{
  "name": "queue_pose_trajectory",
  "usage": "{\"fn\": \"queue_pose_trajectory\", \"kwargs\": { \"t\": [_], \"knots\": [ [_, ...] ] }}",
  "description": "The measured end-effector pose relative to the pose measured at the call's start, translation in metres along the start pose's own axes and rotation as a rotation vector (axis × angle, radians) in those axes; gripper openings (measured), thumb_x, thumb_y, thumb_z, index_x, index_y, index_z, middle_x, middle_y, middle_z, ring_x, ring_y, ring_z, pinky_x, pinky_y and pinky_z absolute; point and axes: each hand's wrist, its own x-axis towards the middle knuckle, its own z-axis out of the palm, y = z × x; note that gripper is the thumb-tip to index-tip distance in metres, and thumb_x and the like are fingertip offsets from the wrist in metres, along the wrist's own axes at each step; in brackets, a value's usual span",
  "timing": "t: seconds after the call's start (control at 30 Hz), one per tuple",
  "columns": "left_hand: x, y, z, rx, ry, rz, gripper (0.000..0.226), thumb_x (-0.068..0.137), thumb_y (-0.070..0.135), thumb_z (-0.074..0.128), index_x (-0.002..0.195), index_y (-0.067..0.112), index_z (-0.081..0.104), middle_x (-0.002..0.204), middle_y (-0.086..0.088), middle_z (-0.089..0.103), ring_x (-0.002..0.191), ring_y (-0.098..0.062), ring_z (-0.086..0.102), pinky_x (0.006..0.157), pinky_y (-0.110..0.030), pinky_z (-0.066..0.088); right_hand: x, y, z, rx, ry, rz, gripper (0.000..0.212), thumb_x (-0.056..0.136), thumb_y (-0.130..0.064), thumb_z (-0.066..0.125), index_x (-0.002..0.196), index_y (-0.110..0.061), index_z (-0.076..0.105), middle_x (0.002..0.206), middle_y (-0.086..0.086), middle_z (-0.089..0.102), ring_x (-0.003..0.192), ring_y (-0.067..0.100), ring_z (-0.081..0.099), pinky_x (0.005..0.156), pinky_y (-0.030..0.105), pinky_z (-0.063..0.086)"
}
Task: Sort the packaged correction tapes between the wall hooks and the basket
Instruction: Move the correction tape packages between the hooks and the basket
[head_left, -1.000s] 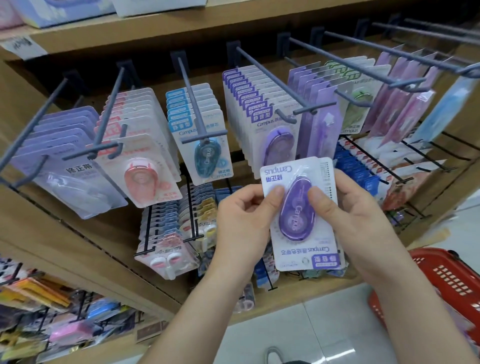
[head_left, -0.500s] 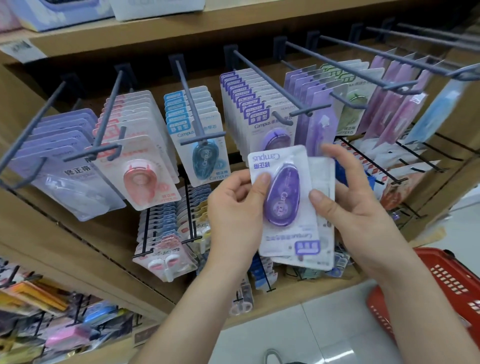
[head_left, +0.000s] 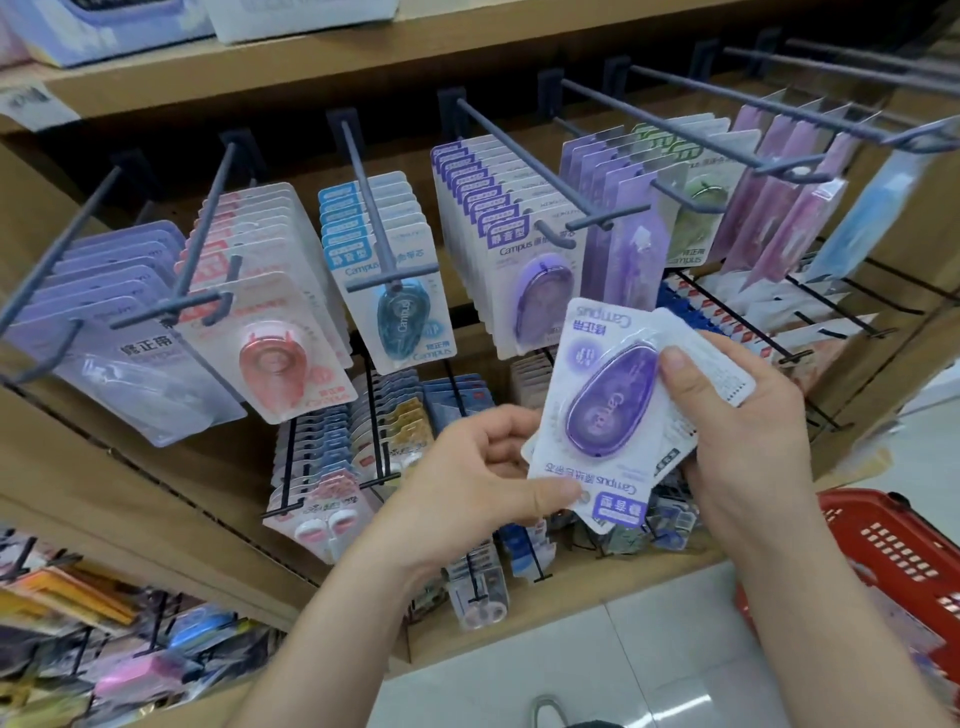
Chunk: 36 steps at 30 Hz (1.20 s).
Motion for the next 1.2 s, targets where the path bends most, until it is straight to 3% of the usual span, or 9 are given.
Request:
{"fn": "queue_pose_trajectory", "kwargs": {
  "t": [0.23,0.4,0.53,0.63,0.7,0.77,0.87,0.97,1.2],
  "knots": [
    [0.001,0.001,0.000,-0.101,0.384,0.064,0.014,0.089,0.006,0.068,0.102,0.011,0.069,0.077,-0.008,0.076,0.055,-0.013,0.065,0.051,-0.019,0.054,0.001,-0.002,-0.007,-0.090,-0.035,-0.005,0.025,0.075,-0.024,0.072,0.099,-0.025,0.069,0.088,-0.004,0.076,0.078,0.012,0.070,0.067,0.026,0.057],
    [0.007,-0.010,-0.004,0.291,0.614,0.273,0.024,0.094,0.011,0.063,0.097,0.033,0.070,0.080,0.011,0.072,0.065,-0.012,0.066,0.061,-0.033,0.057,0.005,-0.004,-0.029,-0.415,-0.211,-0.037,0.050,0.087,-0.014,0.071,0.118,-0.053,0.061,0.107,-0.005,0.075,0.097,0.021,0.071,0.081,0.038,0.058],
    [0.009,-0.012,-0.013,0.664,0.600,0.560,0.044,0.089,-0.005,0.053,0.107,0.033,0.069,0.097,0.011,0.068,0.093,-0.010,0.064,0.082,-0.034,0.052,0.015,-0.008,-0.043,-0.672,-0.257,-0.100,0.051,0.094,-0.001,0.060,0.081,-0.048,0.074,0.093,-0.020,0.070,0.093,-0.004,0.063,0.079,0.005,0.041],
    [0.012,0.001,-0.004,0.813,0.511,0.686,0.053,0.078,-0.007,0.040,0.111,0.020,0.071,0.096,0.001,0.065,0.091,-0.010,0.059,0.080,-0.028,0.049,0.016,-0.012,-0.038,-0.661,-0.331,-0.065,0.039,0.093,-0.006,0.064,0.076,-0.037,0.078,0.088,-0.018,0.072,0.084,-0.006,0.063,0.072,0.004,0.041],
    [0.017,0.010,0.002,0.825,0.474,0.764,0.049,0.080,0.004,0.037,0.111,0.023,0.069,0.094,0.003,0.063,0.088,-0.012,0.060,0.075,-0.030,0.050,0.013,-0.011,-0.033,-0.632,-0.438,-0.045,0.013,0.089,-0.028,0.073,0.080,-0.034,0.080,0.087,-0.014,0.074,0.083,-0.002,0.065,0.073,0.010,0.045],
    [0.022,0.018,0.008,0.838,0.474,0.790,0.040,0.088,0.005,0.045,0.114,0.024,0.069,0.095,0.005,0.065,0.088,-0.013,0.062,0.075,-0.033,0.052,0.008,-0.008,-0.029,-0.611,-0.487,-0.041,0.013,0.085,-0.041,0.074,0.077,-0.033,0.080,0.077,-0.018,0.069,0.073,-0.003,0.062,0.067,0.010,0.042],
    [0.027,0.035,0.015,0.551,0.486,0.621,0.028,0.090,0.013,0.068,0.114,0.028,0.069,0.081,0.015,0.066,0.078,-0.007,0.062,0.073,-0.028,0.053,0.007,-0.003,-0.029,-0.528,-0.399,-0.108,0.020,0.084,-0.038,0.066,0.073,-0.026,0.077,0.072,-0.005,0.064,0.069,0.000,0.056,0.066,0.014,0.042],
    [0.028,0.047,0.015,0.144,0.450,0.428,0.016,0.084,0.013,0.075,0.092,0.027,0.074,0.069,0.008,0.070,0.066,-0.007,0.064,0.063,-0.021,0.054,0.007,0.002,-0.033,-0.443,-0.285,-0.178,0.044,0.086,-0.060,0.064,0.083,-0.016,0.073,0.073,0.013,0.062,0.071,0.009,0.053,0.066,0.022,0.043],
    [0.035,0.060,0.022,0.040,0.546,0.575,0.014,0.086,0.014,0.075,0.079,0.026,0.073,0.075,0.006,0.072,0.072,-0.008,0.064,0.068,-0.029,0.056,0.005,0.006,-0.008,-0.341,-0.211,-0.180,0.051,0.094,-0.039,0.057,0.071,0.006,0.057,0.064,0.022,0.040,0.062,0.012,0.036,0.057,0.025,0.030]
  ]
}}
